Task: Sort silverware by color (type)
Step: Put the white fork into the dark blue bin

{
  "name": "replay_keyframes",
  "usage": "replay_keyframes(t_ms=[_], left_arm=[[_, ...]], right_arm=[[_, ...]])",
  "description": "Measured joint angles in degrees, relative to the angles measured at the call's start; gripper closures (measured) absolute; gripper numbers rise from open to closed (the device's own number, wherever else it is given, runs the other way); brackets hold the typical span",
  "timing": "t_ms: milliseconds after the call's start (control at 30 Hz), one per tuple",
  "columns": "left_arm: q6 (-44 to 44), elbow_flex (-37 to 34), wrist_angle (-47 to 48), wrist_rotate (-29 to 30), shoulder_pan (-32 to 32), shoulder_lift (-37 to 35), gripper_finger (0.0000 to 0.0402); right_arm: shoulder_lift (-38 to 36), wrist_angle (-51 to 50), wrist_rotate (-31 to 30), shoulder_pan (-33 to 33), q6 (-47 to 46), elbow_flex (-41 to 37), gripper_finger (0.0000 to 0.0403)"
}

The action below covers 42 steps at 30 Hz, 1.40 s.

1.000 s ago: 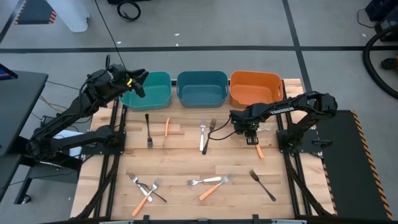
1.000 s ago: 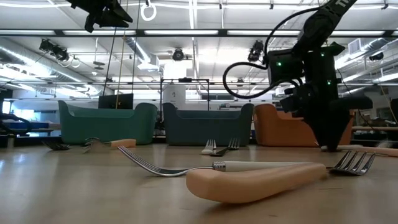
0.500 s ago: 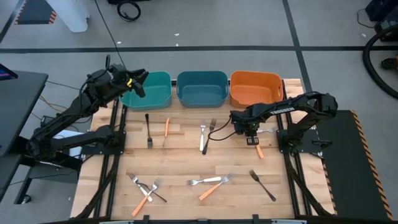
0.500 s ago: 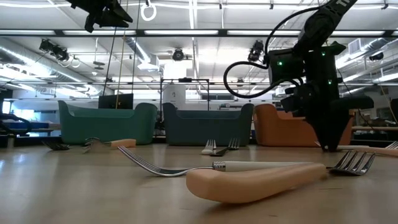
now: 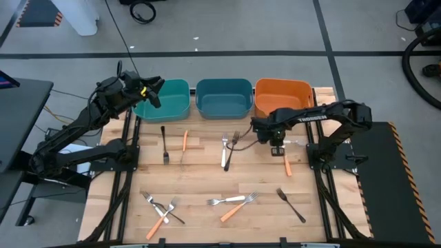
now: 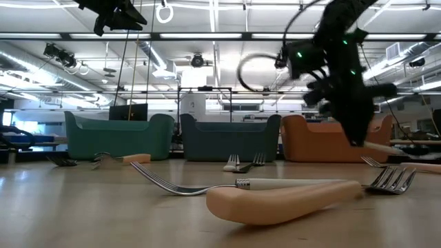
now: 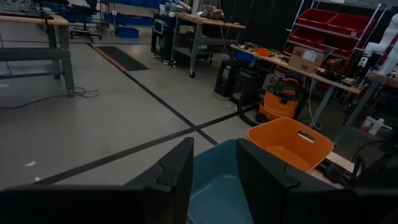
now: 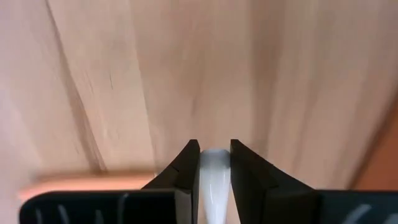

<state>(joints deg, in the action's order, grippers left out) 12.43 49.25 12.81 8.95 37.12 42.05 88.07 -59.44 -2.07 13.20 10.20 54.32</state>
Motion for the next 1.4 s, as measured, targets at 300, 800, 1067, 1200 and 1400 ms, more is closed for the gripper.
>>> replay_keyframes(t_ms=[300, 800, 1067, 1200, 1400], left_arm=[[0.0, 0.0, 0.0, 0.0, 0.0, 0.0, 0.0271], [0.0, 0.0, 0.0, 0.0, 0.0, 0.0, 0.0271], [0.0, 0.0, 0.0, 0.0, 0.0, 0.0, 0.0271], [0.0, 0.0, 0.0, 0.0, 0.0, 0.0, 0.0271], [0.0, 0.0, 0.0, 0.0, 0.0, 0.0, 0.0271]], right_arm=[[-0.1, -3.9, 0.2, 0.9, -1.1, 18.7, 0.0335], [-0.1, 18.9, -0.4, 9.5, -2.9, 31.9, 0.0395], [-0.1, 15.3, 10.4, 8.8, -8.9, 28.8, 0.0333], [-0.1, 14.1, 11.8, 7.0, -8.8, 25.1, 0.0308], [-0.1, 16.2, 11.8, 5.5, -8.0, 16.9, 0.0285]])
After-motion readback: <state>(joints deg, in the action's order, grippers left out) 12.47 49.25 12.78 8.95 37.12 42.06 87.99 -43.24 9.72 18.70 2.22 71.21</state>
